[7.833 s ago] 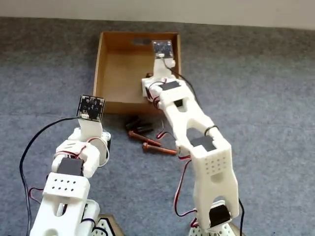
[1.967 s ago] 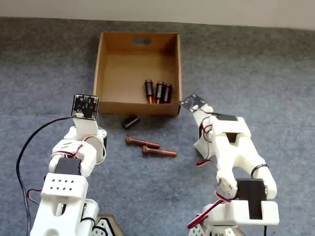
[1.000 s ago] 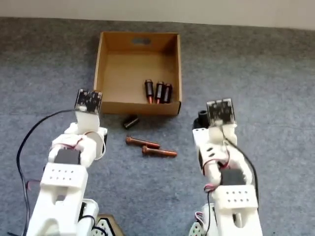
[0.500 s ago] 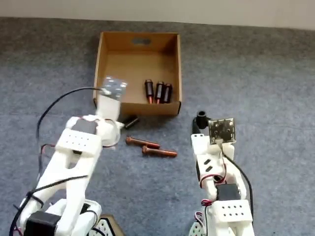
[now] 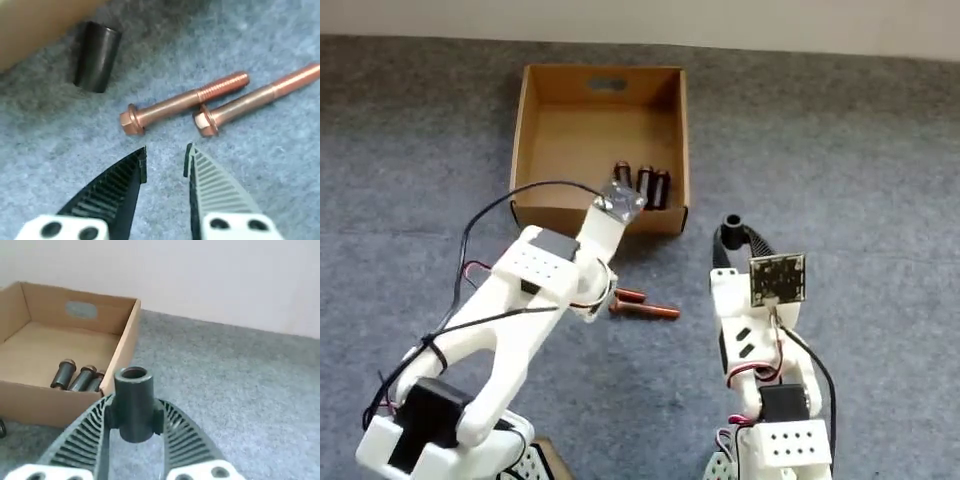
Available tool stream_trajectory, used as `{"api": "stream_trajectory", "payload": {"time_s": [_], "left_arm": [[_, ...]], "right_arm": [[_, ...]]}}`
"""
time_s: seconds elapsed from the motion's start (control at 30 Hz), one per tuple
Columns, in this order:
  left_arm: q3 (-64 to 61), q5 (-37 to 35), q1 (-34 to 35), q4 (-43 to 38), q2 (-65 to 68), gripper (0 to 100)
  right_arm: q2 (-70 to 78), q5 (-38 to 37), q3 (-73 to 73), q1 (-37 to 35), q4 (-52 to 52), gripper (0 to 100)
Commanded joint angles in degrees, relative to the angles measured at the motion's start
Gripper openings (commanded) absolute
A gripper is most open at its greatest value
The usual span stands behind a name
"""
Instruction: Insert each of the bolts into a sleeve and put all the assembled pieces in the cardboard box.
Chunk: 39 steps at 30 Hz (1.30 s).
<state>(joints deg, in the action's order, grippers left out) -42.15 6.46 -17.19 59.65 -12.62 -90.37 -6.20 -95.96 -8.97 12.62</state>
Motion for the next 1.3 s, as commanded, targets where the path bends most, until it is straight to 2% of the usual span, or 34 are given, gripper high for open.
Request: {"api": "stream_trajectory", "payload": {"time_s": [0.0, 0.17, 0.27, 0.6, 0.83, 0.93, 1.13, 1.27], "left_arm": [[2.77, -8.53, -0.22, -2.64, -0.04, 13], [2.15, -26.20, 0.66, -8.09, 0.48, 13], [1.71, -32.35, 0.48, -8.62, 0.40, 13], [-0.04, -33.76, 3.47, -8.09, 0.48, 13], [-4.53, -33.32, -4.79, -11.69, 0.04, 12], [-4.44, -34.55, -6.11, -11.78, 0.40, 13], [-4.09, -51.08, -4.79, -11.87, 0.31, 13], [-5.05, -54.95, -3.91, -16.35, 0.48, 13]], "right_arm": [[-1.71, 0.62, -4.26, -0.31, -0.13, 0.6], [-1.71, 0.62, -4.09, -0.40, 1.54, 0.6], [-1.71, 0.62, -4.09, -0.40, 1.54, 0.6], [-1.71, 0.62, -4.09, -0.40, 1.54, 0.6], [-1.71, 0.62, -4.09, -0.48, 1.98, 0.6], [-1.71, 0.62, -4.09, -0.57, 2.42, 0.6], [-1.71, 0.62, -4.09, -0.57, 2.68, 0.6], [-1.71, 0.62, -4.09, -0.57, 2.68, 0.6]]}}
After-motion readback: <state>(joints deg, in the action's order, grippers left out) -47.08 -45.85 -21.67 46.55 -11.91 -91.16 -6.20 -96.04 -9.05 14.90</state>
